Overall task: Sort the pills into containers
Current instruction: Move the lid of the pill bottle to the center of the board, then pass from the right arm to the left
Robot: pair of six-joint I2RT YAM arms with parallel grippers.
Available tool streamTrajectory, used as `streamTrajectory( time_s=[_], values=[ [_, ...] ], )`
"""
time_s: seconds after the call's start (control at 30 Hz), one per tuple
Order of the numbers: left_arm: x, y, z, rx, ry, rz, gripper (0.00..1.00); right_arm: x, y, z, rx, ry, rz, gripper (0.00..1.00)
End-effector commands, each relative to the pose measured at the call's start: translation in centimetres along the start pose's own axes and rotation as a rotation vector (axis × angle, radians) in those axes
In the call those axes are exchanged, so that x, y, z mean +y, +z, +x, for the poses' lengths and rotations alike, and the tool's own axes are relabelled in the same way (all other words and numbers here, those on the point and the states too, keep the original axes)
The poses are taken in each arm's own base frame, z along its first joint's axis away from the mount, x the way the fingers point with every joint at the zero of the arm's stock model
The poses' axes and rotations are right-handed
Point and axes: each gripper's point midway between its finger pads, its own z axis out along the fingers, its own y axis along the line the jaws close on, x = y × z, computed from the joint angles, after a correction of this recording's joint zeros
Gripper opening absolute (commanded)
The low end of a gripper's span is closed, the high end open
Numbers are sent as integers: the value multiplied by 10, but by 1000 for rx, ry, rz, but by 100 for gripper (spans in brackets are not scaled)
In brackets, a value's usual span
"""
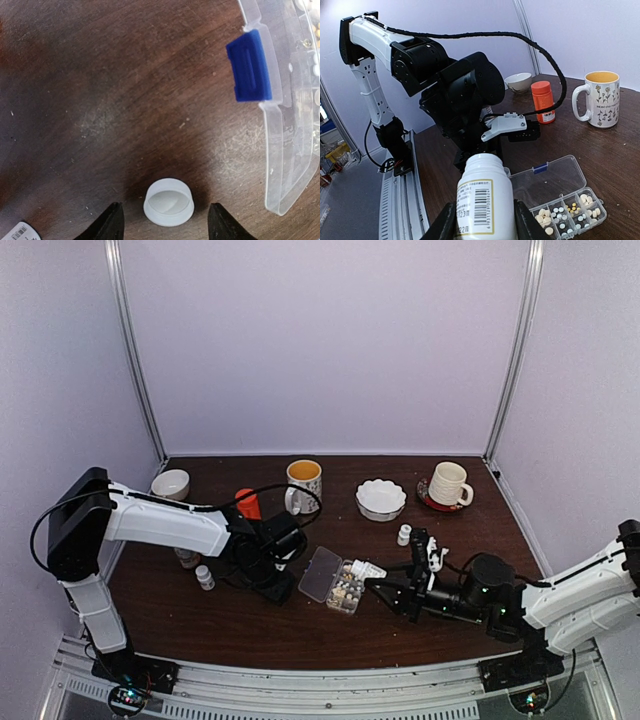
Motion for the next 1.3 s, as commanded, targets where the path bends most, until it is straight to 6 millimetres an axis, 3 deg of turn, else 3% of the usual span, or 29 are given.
streamTrajectory(
  time_s=[0.0,0.3,0.47,0.53,0.6,0.77,0.9,1.07,1.27],
  values=[
    [2,-24,-18,-69,-31,10,61,12,-1,-15,-74,29,-78,0],
    [-24,-163,-55,-332,-92,308,65,34,5,-33,-137,22,-196,0],
    [-52,-240,-71,-492,-78,576,62,44,10,-51,-162,-13,-225,0],
    [-63,-262,-74,-537,-67,680,68,49,13,-57,-160,-31,-242,0],
    [-74,-274,-74,-530,-74,763,75,53,15,-61,-163,-46,-253,0],
    [-97,-290,-78,-471,-124,935,79,60,23,-76,-177,-104,-265,0],
    [-102,-300,-82,-483,-160,1002,82,66,31,-90,-194,-138,-275,0],
    [-106,-308,-80,-474,-166,1050,81,72,40,-102,-200,-163,-290,0],
    [-107,-302,-73,-431,-193,1053,70,76,48,-108,-204,-177,-301,0]
  ],
)
